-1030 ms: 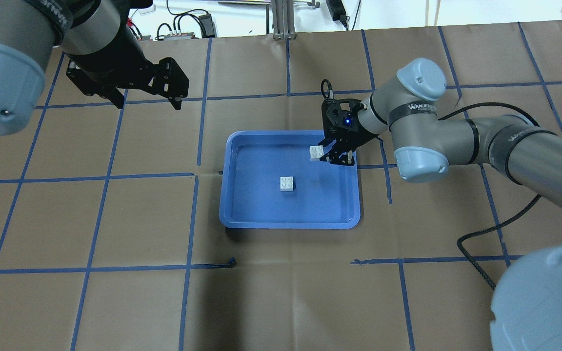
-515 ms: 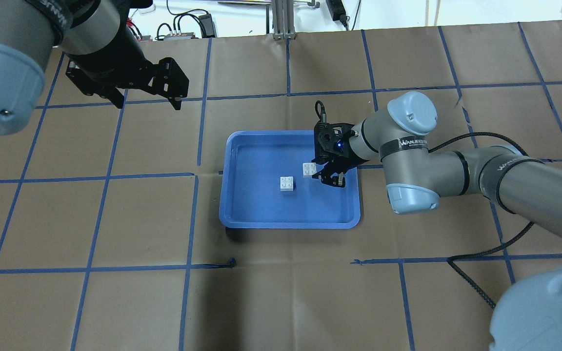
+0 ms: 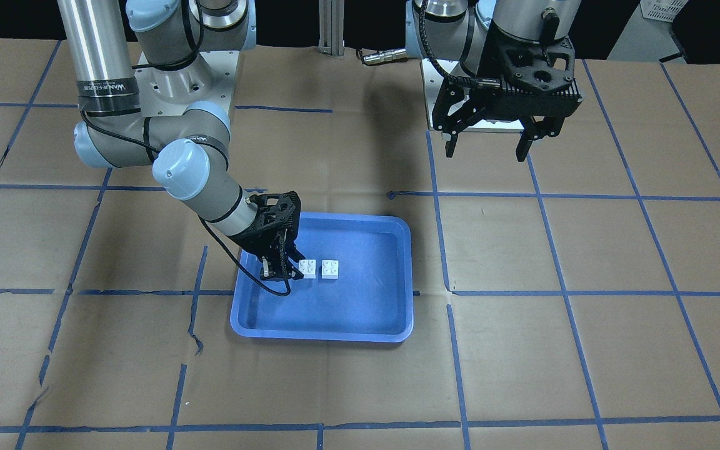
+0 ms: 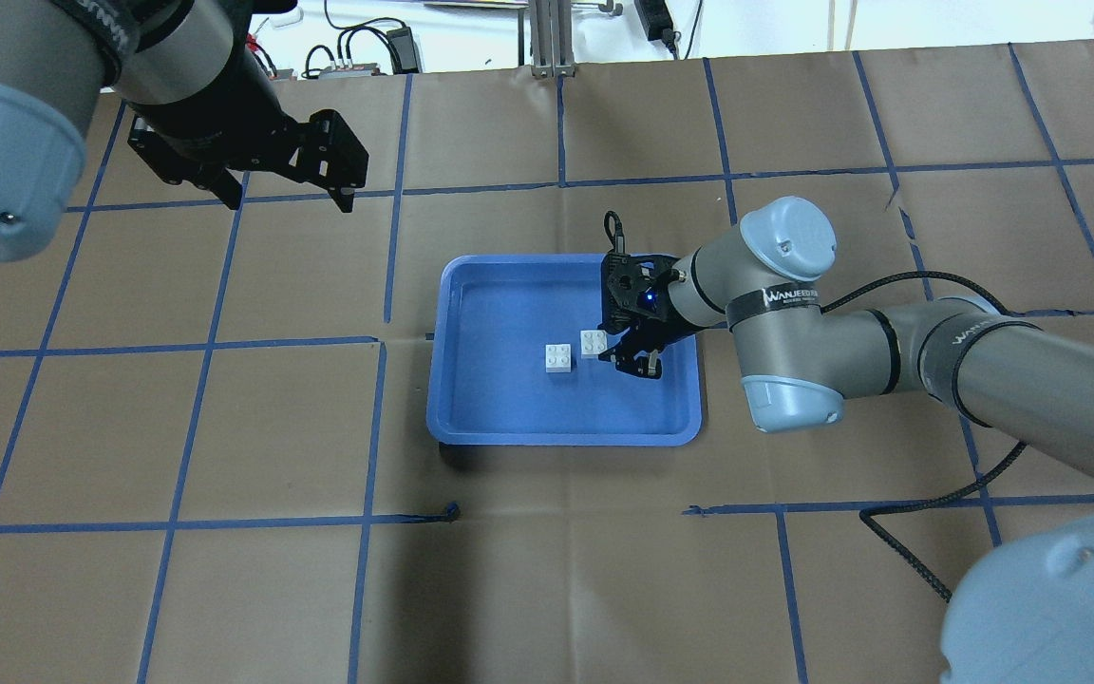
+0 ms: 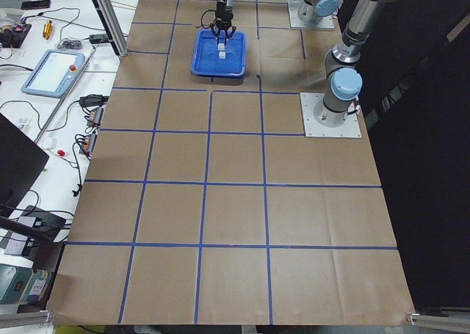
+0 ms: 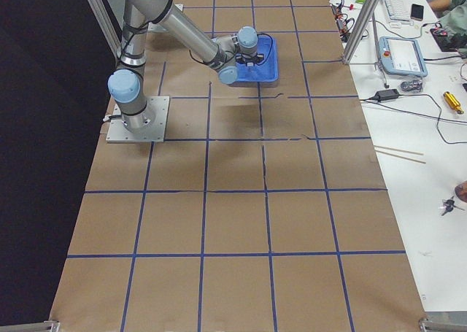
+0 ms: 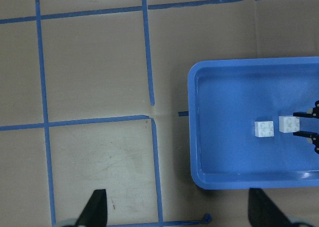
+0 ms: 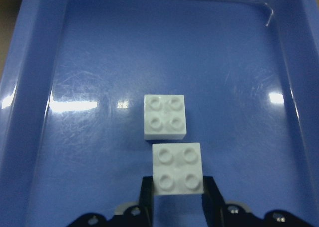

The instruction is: Assemble white blocks and place on blue tray

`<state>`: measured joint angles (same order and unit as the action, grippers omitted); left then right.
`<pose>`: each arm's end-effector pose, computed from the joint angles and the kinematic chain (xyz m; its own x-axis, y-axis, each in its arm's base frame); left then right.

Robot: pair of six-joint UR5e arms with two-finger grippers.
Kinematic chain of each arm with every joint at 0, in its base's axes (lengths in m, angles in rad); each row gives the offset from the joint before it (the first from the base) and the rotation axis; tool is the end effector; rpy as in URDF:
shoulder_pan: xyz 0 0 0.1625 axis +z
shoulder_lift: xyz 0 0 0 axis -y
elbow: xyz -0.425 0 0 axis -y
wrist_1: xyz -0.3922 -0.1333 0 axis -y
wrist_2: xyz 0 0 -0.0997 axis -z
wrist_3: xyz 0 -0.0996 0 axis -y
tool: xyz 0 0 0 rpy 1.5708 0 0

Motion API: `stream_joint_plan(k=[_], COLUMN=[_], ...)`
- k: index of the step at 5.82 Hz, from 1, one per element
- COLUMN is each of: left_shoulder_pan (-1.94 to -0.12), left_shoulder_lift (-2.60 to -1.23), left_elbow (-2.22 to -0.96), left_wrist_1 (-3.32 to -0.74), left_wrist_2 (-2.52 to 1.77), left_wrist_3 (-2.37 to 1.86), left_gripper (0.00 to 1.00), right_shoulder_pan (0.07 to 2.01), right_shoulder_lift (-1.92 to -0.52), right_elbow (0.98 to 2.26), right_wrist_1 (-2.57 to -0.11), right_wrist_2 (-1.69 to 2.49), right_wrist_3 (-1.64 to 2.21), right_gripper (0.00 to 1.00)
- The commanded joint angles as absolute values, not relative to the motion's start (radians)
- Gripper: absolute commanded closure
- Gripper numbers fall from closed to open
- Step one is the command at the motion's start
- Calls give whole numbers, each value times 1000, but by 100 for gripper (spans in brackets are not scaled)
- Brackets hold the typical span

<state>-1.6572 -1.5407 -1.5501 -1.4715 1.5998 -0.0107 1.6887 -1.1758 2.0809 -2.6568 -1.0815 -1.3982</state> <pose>-0.1724 -0.4793 0.5237 -0.9971 0.0714 -0.0271 0.0747 0.9859 -0.1498 0.2400 -0.4949 0.1778 -0.0348 -0.9946 0.0978 -0.8736 -0.0172 -0.4864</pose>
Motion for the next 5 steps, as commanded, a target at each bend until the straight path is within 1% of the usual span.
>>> stream_joint_plan(k=[1,5], left_shoulder_pan=[-1658,-1655], left_shoulder_lift=[-1531,-1531], left_elbow=[-1548,-1546], left_wrist_1=[-1473,-1473], left_wrist_2=[1594,1591], left_wrist_3=[-11,-12], left_gripper=[1,1], right_shoulder_pan=[1706,1706], right_shoulder_lift=[-1166,-1155], right_elbow=[2082,2085], right_wrist_1=[-2658,-2658], right_wrist_2=[-1083,-1081], right_wrist_3=[-1394,-1393], right_gripper=[84,83])
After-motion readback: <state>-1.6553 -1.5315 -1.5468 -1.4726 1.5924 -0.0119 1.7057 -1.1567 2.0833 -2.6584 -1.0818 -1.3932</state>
